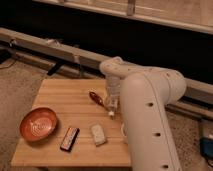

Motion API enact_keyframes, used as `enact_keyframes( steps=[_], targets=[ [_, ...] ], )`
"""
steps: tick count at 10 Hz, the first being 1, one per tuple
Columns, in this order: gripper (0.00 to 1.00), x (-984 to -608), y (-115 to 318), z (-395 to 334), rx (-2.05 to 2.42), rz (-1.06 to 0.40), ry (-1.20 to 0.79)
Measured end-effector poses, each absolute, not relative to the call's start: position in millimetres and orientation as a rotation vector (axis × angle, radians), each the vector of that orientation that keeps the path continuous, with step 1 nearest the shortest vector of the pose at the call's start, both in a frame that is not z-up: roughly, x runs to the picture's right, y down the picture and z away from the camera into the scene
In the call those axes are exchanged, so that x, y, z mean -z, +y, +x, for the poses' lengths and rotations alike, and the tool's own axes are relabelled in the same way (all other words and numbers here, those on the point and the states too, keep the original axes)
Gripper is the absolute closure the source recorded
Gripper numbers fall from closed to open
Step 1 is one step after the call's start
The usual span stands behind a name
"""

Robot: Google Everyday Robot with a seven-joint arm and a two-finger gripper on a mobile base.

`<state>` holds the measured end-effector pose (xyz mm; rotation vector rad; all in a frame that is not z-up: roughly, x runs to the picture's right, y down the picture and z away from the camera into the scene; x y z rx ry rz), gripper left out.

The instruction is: Place the bottle in the ceramic bowl

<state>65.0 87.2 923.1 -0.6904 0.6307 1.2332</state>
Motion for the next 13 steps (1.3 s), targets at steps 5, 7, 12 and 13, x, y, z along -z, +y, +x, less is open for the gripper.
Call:
enact_keyframes(
  steps=[5,7,12,13],
  targets=[
    [0.72,-927,83,55,-1.217,-0.758,0.587],
    [0.93,-907,78,27,-1.163,-0.770,0.546],
    [1.00,-871,66,-104,-0.928,-0.865,0.420],
    [1.00,-864,65,-138,-0.871,-0.897,0.397]
  ],
)
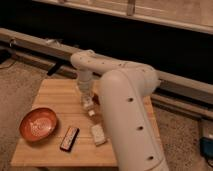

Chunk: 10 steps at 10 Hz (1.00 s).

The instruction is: Place the bottle in the ceramic bowl

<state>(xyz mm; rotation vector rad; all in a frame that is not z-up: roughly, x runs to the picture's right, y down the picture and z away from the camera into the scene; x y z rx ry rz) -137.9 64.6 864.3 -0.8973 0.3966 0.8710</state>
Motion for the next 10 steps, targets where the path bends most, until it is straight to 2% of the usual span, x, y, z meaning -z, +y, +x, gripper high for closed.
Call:
enact_keyframes(
  steps=[6,10],
  targets=[
    [1.00,-812,60,-267,-0.624,-0.949,0.277],
    [1.00,-795,71,-311,-0.491,-0.925,0.247]
  ],
)
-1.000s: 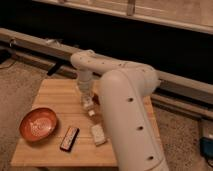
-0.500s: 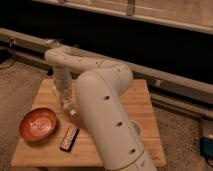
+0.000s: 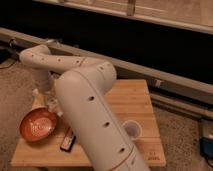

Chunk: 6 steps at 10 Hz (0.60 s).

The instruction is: Place the bottle in the ceramic bowl

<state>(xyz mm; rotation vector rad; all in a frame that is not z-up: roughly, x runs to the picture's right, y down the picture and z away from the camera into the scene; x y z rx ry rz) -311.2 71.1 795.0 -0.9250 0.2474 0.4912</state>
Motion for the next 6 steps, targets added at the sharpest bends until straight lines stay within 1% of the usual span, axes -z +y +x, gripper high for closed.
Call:
enact_keyframes(
  steps=[2,3,4,6],
  targets=[
    [1.00,-805,85,-321,-0.453,-0.941,0.243],
    [0.98,-811,93,-324,-0.435,-0.954,0.239],
    [0.93,-812,94,-326,-0.423,-0.956,0.236],
    [0.73,-803,94,-344,-0.371,-0.953,0.221]
  ],
)
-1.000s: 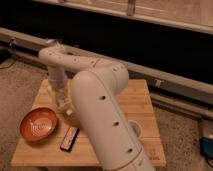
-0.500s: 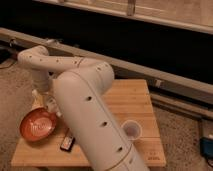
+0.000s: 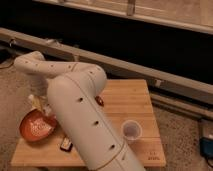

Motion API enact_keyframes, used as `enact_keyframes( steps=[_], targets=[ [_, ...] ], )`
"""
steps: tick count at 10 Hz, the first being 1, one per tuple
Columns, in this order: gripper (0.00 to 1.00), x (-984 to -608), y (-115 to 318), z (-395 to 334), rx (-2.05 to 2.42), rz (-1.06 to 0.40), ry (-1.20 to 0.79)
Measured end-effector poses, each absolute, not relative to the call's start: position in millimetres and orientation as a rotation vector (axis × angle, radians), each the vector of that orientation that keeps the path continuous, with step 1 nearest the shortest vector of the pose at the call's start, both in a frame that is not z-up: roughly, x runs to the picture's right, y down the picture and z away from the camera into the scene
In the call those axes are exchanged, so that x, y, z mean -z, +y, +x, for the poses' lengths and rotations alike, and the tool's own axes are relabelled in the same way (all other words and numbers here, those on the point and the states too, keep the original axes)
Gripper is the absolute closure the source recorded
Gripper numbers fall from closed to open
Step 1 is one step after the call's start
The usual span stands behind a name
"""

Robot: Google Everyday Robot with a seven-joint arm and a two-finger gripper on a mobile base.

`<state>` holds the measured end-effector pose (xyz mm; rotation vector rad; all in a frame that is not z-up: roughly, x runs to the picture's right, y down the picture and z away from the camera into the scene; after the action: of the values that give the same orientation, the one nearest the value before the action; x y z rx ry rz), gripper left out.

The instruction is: Place the bottle in the ceramic bowl

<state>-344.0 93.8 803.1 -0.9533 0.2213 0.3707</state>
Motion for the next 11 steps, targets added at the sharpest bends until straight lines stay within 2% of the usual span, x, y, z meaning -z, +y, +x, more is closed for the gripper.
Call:
enact_keyframes(
  steps=[1,4,5,11],
  targets=[
    [0.61,-793,95,-360,-0.333,-0.952,0.212],
    [0.33,-783,103,-382,-0.267,-0.960,0.194],
    [0.30,-785,108,-386,-0.255,-0.968,0.187],
    [0.30,-796,131,-386,-0.263,-1.022,0.164]
  ],
)
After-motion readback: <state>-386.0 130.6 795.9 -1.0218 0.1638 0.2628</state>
